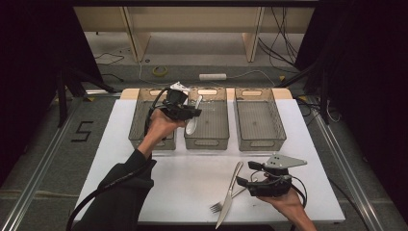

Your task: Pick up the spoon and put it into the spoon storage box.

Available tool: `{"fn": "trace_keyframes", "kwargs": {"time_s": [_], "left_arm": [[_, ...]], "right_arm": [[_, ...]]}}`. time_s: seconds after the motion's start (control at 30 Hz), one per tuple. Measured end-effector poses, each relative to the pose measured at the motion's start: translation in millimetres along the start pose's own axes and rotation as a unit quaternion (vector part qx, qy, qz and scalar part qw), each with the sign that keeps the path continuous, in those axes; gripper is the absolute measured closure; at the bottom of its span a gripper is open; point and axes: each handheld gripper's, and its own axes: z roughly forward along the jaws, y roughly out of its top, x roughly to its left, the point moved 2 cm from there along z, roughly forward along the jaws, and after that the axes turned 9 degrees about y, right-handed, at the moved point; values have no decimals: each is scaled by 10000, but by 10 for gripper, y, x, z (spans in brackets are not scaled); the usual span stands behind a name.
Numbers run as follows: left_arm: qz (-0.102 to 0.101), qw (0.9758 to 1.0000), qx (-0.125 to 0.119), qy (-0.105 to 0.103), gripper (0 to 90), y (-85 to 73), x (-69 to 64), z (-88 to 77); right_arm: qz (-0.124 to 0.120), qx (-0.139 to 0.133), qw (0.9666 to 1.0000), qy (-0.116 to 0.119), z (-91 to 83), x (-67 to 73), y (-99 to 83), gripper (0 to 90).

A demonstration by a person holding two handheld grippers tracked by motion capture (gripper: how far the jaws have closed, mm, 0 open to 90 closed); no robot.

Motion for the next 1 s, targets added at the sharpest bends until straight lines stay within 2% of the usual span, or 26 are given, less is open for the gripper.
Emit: {"fn": "trace_keyframes", "kwargs": {"time_s": [0.13, 0.57, 0.77, 0.9, 1.0], "left_arm": [[-80, 10000, -16, 29, 742, 25, 37, 72], [-137, 9996, -16, 255, 742, 67, 66, 257], [-45, 9993, 85, 357, 743, 57, 42, 344], [-273, 9992, 52, 289, 743, 39, 59, 418], [-170, 9989, 150, 417, 743, 16, 38, 474]], "right_arm": [[1, 7, 10000, 3, 1, -1, -1, 269], [-1, -21, 10000, 10, -4, -3, -1, 269], [5, -6, 10000, 31, -3, 2, -2, 269], [4, -3, 10000, 36, -3, 4, -1, 269], [10, -13, 10000, 35, -5, 5, -1, 269]]}}
